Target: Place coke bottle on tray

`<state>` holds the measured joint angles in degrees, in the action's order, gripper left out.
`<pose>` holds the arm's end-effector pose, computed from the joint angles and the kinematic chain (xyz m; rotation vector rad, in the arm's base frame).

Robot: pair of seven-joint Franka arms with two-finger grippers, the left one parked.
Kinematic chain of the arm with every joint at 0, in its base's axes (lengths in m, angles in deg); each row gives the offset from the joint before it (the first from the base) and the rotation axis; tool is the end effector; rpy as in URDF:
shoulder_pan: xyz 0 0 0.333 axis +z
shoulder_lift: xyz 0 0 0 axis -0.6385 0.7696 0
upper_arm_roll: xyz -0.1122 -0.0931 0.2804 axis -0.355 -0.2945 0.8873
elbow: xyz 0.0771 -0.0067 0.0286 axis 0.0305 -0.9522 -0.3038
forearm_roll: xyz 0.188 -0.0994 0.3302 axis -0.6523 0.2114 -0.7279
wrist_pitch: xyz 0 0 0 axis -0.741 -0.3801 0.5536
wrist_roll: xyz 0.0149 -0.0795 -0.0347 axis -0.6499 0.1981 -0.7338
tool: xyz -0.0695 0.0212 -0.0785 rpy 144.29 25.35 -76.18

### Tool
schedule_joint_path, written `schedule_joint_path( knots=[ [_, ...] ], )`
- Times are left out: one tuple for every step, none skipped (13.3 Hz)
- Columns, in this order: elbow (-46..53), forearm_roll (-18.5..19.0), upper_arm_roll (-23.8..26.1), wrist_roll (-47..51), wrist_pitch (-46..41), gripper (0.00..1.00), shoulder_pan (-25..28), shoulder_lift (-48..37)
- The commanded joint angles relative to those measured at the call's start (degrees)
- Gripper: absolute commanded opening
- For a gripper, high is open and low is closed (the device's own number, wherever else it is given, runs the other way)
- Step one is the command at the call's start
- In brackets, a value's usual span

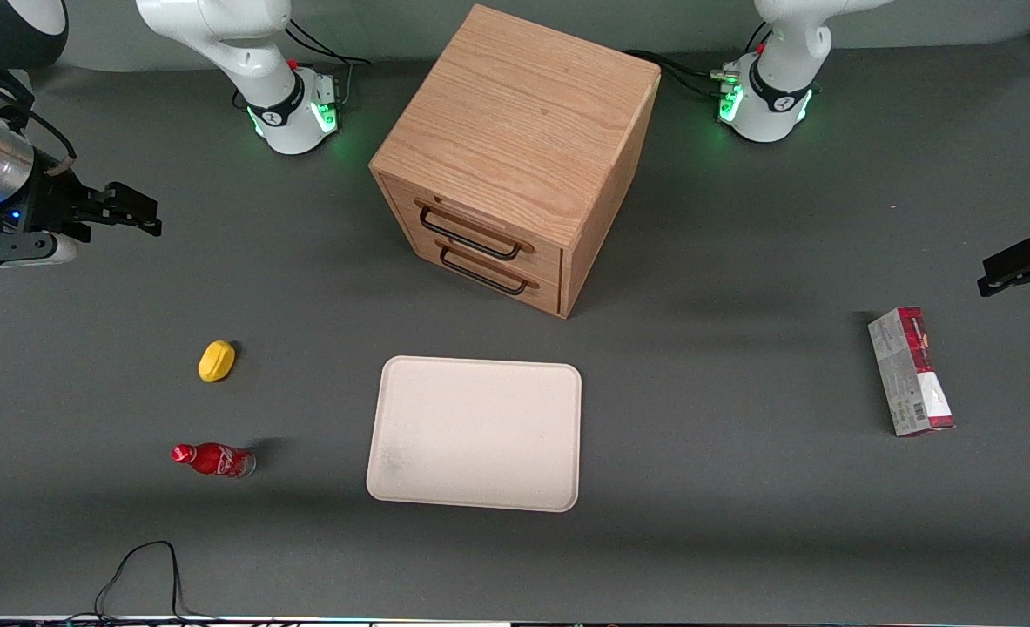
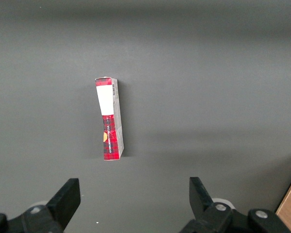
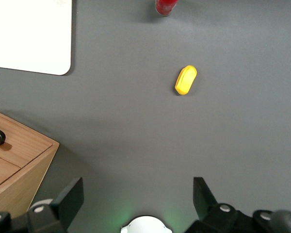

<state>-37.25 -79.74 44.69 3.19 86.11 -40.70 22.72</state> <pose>0.5186 0.0226 0.5929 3.1203 0.0784 -0.1933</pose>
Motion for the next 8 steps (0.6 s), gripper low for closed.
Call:
schedule_joint_path(
  knots=[
    [-0.6, -0.9, -0.1, -1.3, 0.1, 1.00, 0.0, -1.5],
    [-0.5, -0.8, 0.0, -1.3, 0.1, 1.00, 0.0, -1.3],
    [-0.3, -0.8, 0.0, -1.2, 0.1, 1.00, 0.0, -1.0],
    [-0.2, -0.8, -0.1, -1.5, 0.1, 1.00, 0.0, -0.8],
    [-0.2, -0.8, -0.1, -1.5, 0.0, 1.00, 0.1, -0.8],
    [-0.2, -0.8, -0.1, -1.5, 0.1, 1.00, 0.1, -0.8],
    [-0.2, -0.8, -0.4, -1.6, 0.1, 1.00, 0.0, -0.8],
    [-0.2, -0.8, -0.5, -1.6, 0.1, 1.00, 0.0, -1.0]
  ],
)
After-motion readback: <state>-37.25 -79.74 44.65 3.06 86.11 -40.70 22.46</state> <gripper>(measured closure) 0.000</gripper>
